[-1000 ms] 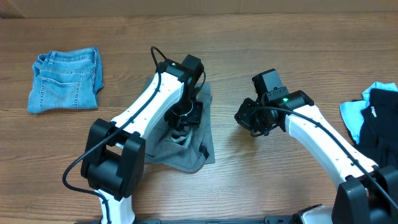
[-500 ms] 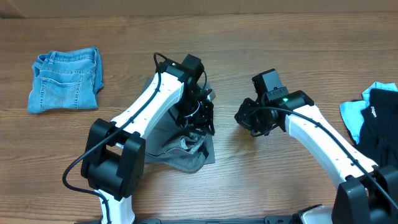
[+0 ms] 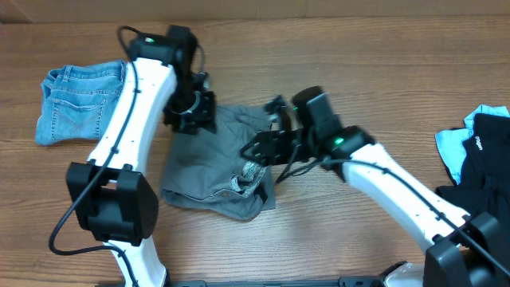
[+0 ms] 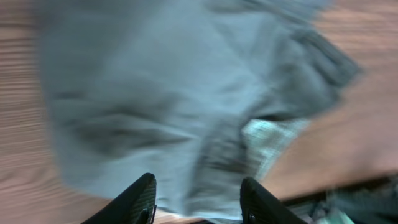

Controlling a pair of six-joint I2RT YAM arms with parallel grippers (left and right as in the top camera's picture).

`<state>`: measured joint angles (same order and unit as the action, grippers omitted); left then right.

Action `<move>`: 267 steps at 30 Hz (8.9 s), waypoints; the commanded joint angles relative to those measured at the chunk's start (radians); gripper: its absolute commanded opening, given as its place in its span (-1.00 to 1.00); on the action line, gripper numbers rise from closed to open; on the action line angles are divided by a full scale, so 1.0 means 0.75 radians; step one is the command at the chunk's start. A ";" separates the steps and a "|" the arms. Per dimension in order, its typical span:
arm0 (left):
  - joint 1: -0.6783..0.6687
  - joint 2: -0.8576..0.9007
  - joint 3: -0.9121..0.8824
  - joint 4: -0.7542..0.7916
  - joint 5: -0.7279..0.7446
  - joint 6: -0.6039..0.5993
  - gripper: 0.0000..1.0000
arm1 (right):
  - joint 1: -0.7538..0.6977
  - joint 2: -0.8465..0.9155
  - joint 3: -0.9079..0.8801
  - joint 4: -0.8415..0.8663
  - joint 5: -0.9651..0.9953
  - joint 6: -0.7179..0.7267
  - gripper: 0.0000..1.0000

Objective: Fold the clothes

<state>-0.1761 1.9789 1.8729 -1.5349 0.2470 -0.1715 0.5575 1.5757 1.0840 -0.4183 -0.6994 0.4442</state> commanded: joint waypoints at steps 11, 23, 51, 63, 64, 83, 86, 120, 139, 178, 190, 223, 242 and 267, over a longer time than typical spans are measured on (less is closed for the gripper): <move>0.121 -0.016 0.018 -0.038 -0.173 0.062 -0.18 | 0.218 0.362 -0.004 -0.026 0.066 0.293 -0.87; 0.121 -0.015 0.015 -0.033 -0.130 0.131 0.02 | 0.143 0.348 0.020 -0.480 0.322 0.422 -0.92; 0.126 -0.013 -0.623 1.040 -0.255 0.223 -0.70 | -0.084 0.504 0.125 -0.244 0.598 0.562 -0.92; 0.318 -0.015 -0.314 0.523 0.174 0.333 -0.70 | -0.290 0.262 0.149 -0.472 0.094 -0.026 -0.82; 0.319 -0.015 -0.297 0.475 0.238 0.345 -0.65 | -0.287 0.238 0.149 -0.498 0.073 -0.034 -0.82; 0.231 -0.014 -0.911 0.575 0.386 0.447 -0.56 | 0.130 0.375 0.018 -0.563 0.069 0.335 -0.75; 0.241 -0.014 -0.998 0.661 0.270 0.384 -0.56 | 0.097 0.408 -0.071 -0.546 0.086 0.423 -0.76; 0.313 -0.015 -0.546 0.454 -0.017 0.305 0.38 | -0.120 0.067 0.057 -0.402 0.076 0.085 -0.74; 0.300 -0.014 -0.662 0.469 0.280 0.399 -0.92 | -0.013 0.147 0.043 -0.212 0.393 0.140 -0.92; 0.042 -0.014 -0.517 1.196 0.096 -0.046 -0.83 | -0.096 0.209 0.058 -0.511 0.534 0.439 -0.92; 0.057 -0.013 -0.140 0.224 0.089 0.027 -0.64 | -0.096 0.188 0.046 -0.253 0.397 0.120 -0.92; 0.117 -0.014 -0.258 0.578 0.357 0.122 -0.64 | 0.095 0.287 0.096 -0.459 0.572 0.278 -0.92; 0.141 0.002 -0.809 0.882 0.401 0.200 1.00 | -0.023 0.293 -0.001 -0.395 0.612 0.391 -0.89; -0.068 0.141 -0.873 0.889 0.465 0.210 -0.92 | -0.025 0.292 0.004 -0.421 0.613 0.420 -0.92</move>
<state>-0.2481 2.0468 1.2339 -0.8452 0.6418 -0.0212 0.5423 1.8202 1.0924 -0.7181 -0.2546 0.7559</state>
